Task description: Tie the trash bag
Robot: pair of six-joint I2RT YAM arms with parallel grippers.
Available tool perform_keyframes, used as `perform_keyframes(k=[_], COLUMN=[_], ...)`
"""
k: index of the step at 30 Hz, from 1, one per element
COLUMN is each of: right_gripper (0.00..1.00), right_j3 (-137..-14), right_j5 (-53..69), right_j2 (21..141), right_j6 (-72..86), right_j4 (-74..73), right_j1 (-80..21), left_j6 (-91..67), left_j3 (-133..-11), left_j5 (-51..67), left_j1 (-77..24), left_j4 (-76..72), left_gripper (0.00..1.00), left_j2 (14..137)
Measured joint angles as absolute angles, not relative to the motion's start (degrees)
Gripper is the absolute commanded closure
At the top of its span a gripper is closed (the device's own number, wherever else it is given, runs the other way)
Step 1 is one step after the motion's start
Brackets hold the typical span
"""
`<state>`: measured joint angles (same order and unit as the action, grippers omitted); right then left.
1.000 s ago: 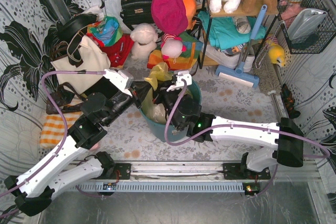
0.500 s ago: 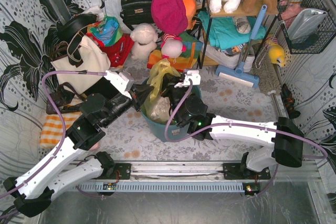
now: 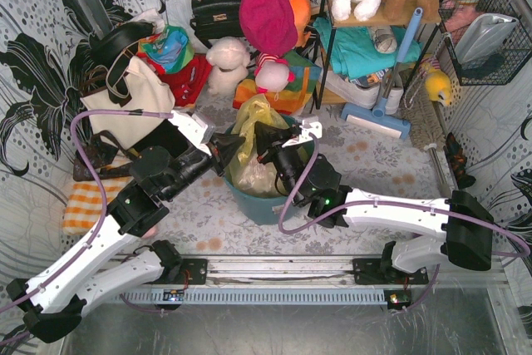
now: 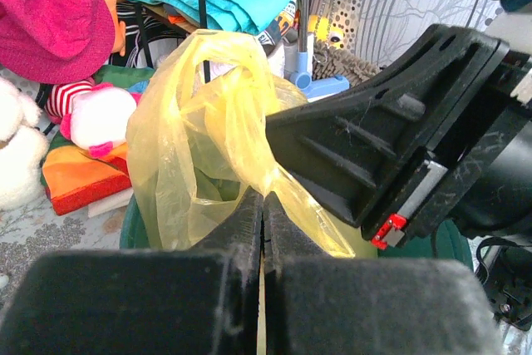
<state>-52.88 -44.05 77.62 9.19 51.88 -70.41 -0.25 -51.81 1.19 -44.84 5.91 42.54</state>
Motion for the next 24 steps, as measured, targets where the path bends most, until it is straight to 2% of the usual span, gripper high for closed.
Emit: perform_keyframes(k=[7,19,22,24], right_gripper=[1.0,1.0,1.0,1.0], right_j3=[-51.51,-51.51,-51.51,-51.4], right_j5=[-40.36,-35.51,-34.59,-34.26], right_j2=[78.48,85.17,85.62,85.65], right_j6=[10.02,5.17,3.42,2.22], right_j4=[53.43,64.23,67.9,70.54], right_j1=[-70.41,-70.41,-70.41,-70.41], left_j6=[-0.25,-0.23,-0.23,-0.32], left_j3=[-51.81,-52.73,-52.73,-52.73], left_j5=[1.61,4.29,4.12,3.53], left_j1=[-44.84,-44.84,-44.84,-44.84], left_j4=[5.87,6.59,7.49,7.77], left_gripper=[0.98,0.96,0.83,0.7], left_j2=[42.78,42.59,41.78,41.04])
